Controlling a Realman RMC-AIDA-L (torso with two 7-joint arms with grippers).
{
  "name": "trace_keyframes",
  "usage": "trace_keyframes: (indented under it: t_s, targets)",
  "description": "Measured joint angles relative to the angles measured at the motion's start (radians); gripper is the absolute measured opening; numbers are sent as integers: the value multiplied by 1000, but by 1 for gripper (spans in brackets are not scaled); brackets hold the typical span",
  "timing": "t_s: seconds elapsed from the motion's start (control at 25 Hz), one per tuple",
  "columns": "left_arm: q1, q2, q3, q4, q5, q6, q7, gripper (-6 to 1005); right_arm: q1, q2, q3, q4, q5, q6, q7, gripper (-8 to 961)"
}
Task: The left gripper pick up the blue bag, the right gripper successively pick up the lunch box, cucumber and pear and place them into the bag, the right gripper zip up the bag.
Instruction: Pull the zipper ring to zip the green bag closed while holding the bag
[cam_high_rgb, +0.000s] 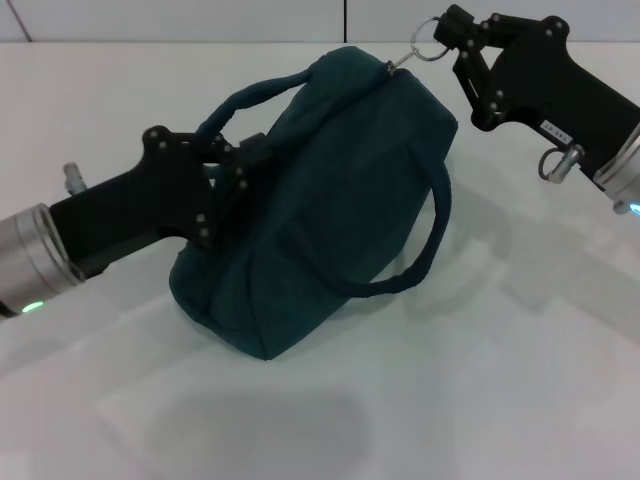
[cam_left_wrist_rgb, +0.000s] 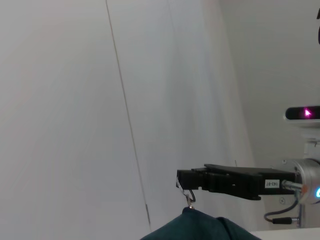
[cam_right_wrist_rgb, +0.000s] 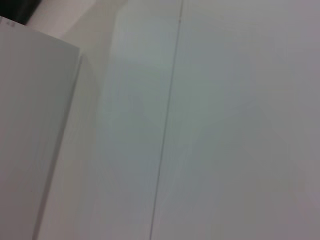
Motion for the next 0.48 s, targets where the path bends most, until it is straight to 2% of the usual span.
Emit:
trace_keyframes:
  t_s: [0.32, 0.48]
  targets:
    - [5, -1, -94, -23, 6, -4, 7, 45, 11, 1, -1, 14, 5, 48, 1, 18]
    - [9, -12, -152, -30, 10, -4, 11, 44, 9, 1, 0, 14, 5, 57, 9, 18]
